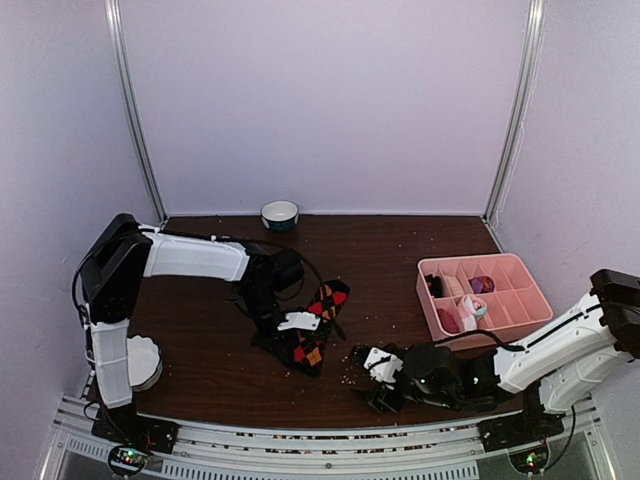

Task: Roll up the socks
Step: Pick up the sock from the center of the board, then roll the sock.

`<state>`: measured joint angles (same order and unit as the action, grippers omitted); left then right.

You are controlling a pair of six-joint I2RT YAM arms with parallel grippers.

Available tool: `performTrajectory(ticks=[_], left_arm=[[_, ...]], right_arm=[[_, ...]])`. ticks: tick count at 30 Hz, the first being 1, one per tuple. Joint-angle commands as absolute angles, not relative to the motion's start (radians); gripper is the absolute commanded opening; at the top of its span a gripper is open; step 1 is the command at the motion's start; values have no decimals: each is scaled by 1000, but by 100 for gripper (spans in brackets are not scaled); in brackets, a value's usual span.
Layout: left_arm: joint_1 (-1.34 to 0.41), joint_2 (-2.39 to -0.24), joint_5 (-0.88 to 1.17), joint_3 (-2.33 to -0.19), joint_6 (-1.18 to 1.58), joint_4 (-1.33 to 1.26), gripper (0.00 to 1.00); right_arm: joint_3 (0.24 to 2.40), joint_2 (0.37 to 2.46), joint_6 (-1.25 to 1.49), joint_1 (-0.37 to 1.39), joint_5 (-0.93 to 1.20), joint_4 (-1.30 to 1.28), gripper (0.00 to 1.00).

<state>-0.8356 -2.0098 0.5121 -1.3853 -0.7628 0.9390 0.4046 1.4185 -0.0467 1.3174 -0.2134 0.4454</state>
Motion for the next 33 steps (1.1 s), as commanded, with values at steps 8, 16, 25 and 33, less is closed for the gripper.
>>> performTrajectory(ticks=[8,16,25,33], left_arm=[[-796,-2103,685,-1505,-833,1172,0],[-793,-2109,678,-1523,-839,1187,0],[-793,-2111,658,-1531,-842,1195,0],[-793,-2112,659,-1542,-844,1202,0]], right_arm=[[650,1688,-310,1431,-305,472,72],[769,1823,-397,1390,-258,447,50],[833,1873,-406,1365,-259,443,23],[836,1888,-365,1354,-243,435,15]])
